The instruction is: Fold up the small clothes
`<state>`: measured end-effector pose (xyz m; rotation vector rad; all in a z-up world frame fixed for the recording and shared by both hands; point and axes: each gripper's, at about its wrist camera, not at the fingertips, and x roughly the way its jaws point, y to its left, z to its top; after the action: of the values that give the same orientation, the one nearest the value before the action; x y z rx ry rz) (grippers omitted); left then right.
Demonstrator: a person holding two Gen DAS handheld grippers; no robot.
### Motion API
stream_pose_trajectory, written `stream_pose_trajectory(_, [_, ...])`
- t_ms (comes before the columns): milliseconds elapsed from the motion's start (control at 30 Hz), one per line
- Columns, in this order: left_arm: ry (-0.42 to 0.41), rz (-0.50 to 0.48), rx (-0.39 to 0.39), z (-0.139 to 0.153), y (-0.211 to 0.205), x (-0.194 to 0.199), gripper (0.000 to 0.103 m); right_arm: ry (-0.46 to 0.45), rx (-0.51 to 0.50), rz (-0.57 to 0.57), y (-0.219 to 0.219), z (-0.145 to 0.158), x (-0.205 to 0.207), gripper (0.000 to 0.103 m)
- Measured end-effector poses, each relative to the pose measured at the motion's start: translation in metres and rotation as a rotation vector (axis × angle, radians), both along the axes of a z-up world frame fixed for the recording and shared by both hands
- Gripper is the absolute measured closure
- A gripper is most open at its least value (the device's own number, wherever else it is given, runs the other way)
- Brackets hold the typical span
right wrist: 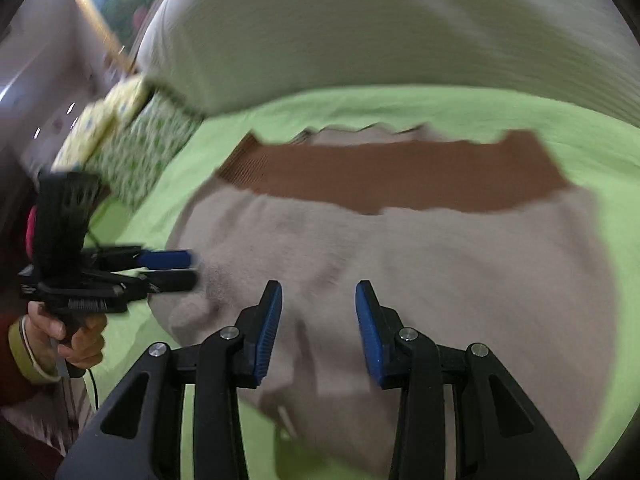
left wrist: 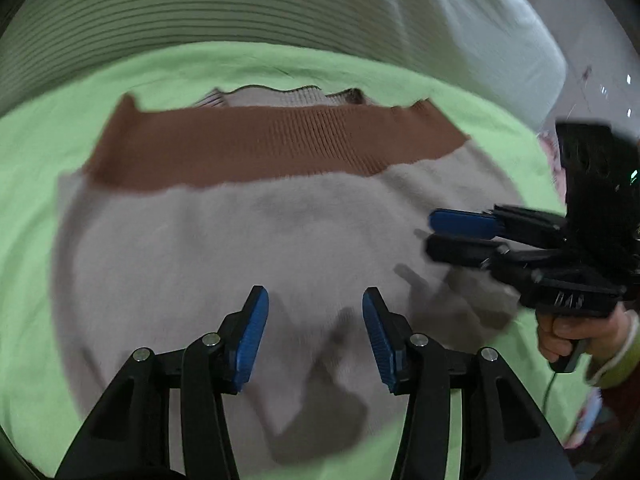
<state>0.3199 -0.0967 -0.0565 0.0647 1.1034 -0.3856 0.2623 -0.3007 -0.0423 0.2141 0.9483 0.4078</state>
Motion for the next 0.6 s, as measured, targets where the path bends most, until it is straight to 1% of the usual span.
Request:
stream_pose_trajectory(67, [-0.011,0.023,0.06,-0.013,-0.006,0.02,0.054,0.024,-0.056,0.034,0.003,-0.013,0.019,0.063])
stream_pose_trajectory(100, [-0.024,0.044,0.087,-0.018,-0.003,0.037,0.055,0.033,-0.109,0.038,0.002,-0.021,0.033,0.063])
stream_pose_trajectory(133, [-0.04,0.055,0.086,-0.019,0.0,0.047,0.056,0.03,-0.151,0.019,-0.001,-0.024,0.043,0.063])
stream_pose_trajectory(167, [-0.062,0.074,0.079,-0.018,0.006,0.056,0.056,0.015,-0.18,-0.023,-0.01,-0.027,0.055,0.065])
stream_pose_trajectory(200, [-0.077,0.108,0.071,-0.015,0.014,0.066,0.056,0.005,-0.172,-0.055,-0.019,-0.027,0.061,0.066])
stream_pose_trajectory(233, [-0.082,0.132,0.039,-0.014,0.023,0.074,0.058,-0.01,-0.162,-0.119,-0.034,-0.026,0.068,0.066])
stream_pose_trajectory(267, [-0.092,0.158,0.006,-0.012,0.034,0.079,0.063,-0.023,-0.158,-0.187,-0.047,-0.025,0.073,0.067])
stream_pose_trajectory(300, [-0.103,0.189,0.002,-0.013,0.045,0.083,0.067,-0.04,-0.117,-0.272,-0.066,-0.023,0.078,0.067])
stream_pose_trajectory(333, [-0.103,0.215,-0.006,-0.016,0.056,0.088,0.082,-0.048,-0.084,-0.329,-0.079,-0.023,0.079,0.067])
stream_pose_trajectory(367, [-0.096,0.227,-0.037,-0.018,0.066,0.091,0.089,-0.05,-0.065,-0.388,-0.092,-0.024,0.079,0.073])
stream_pose_trajectory(400, [-0.091,0.234,-0.09,-0.019,0.077,0.092,0.09,-0.046,-0.058,-0.471,-0.105,-0.026,0.077,0.077])
stream_pose_trajectory(433, [-0.088,0.244,-0.125,-0.02,0.086,0.091,0.092,-0.05,-0.056,-0.531,-0.112,-0.025,0.076,0.077])
stream_pose_trajectory(467, [-0.087,0.252,-0.136,-0.022,0.089,0.095,0.096,-0.063,-0.025,-0.575,-0.121,-0.025,0.072,0.077])
stream_pose_trajectory(500, [-0.095,0.262,-0.142,-0.021,0.093,0.092,0.096,-0.069,-0.001,-0.616,-0.129,-0.026,0.067,0.078])
stream_pose_trajectory(567, [-0.114,0.276,-0.132,-0.016,0.097,0.085,0.095,-0.082,-0.012,-0.622,-0.128,-0.023,0.063,0.079])
stream_pose_trajectory(600, [-0.115,0.285,-0.134,-0.013,0.1,0.08,0.094,-0.098,-0.034,-0.621,-0.125,-0.018,0.06,0.077])
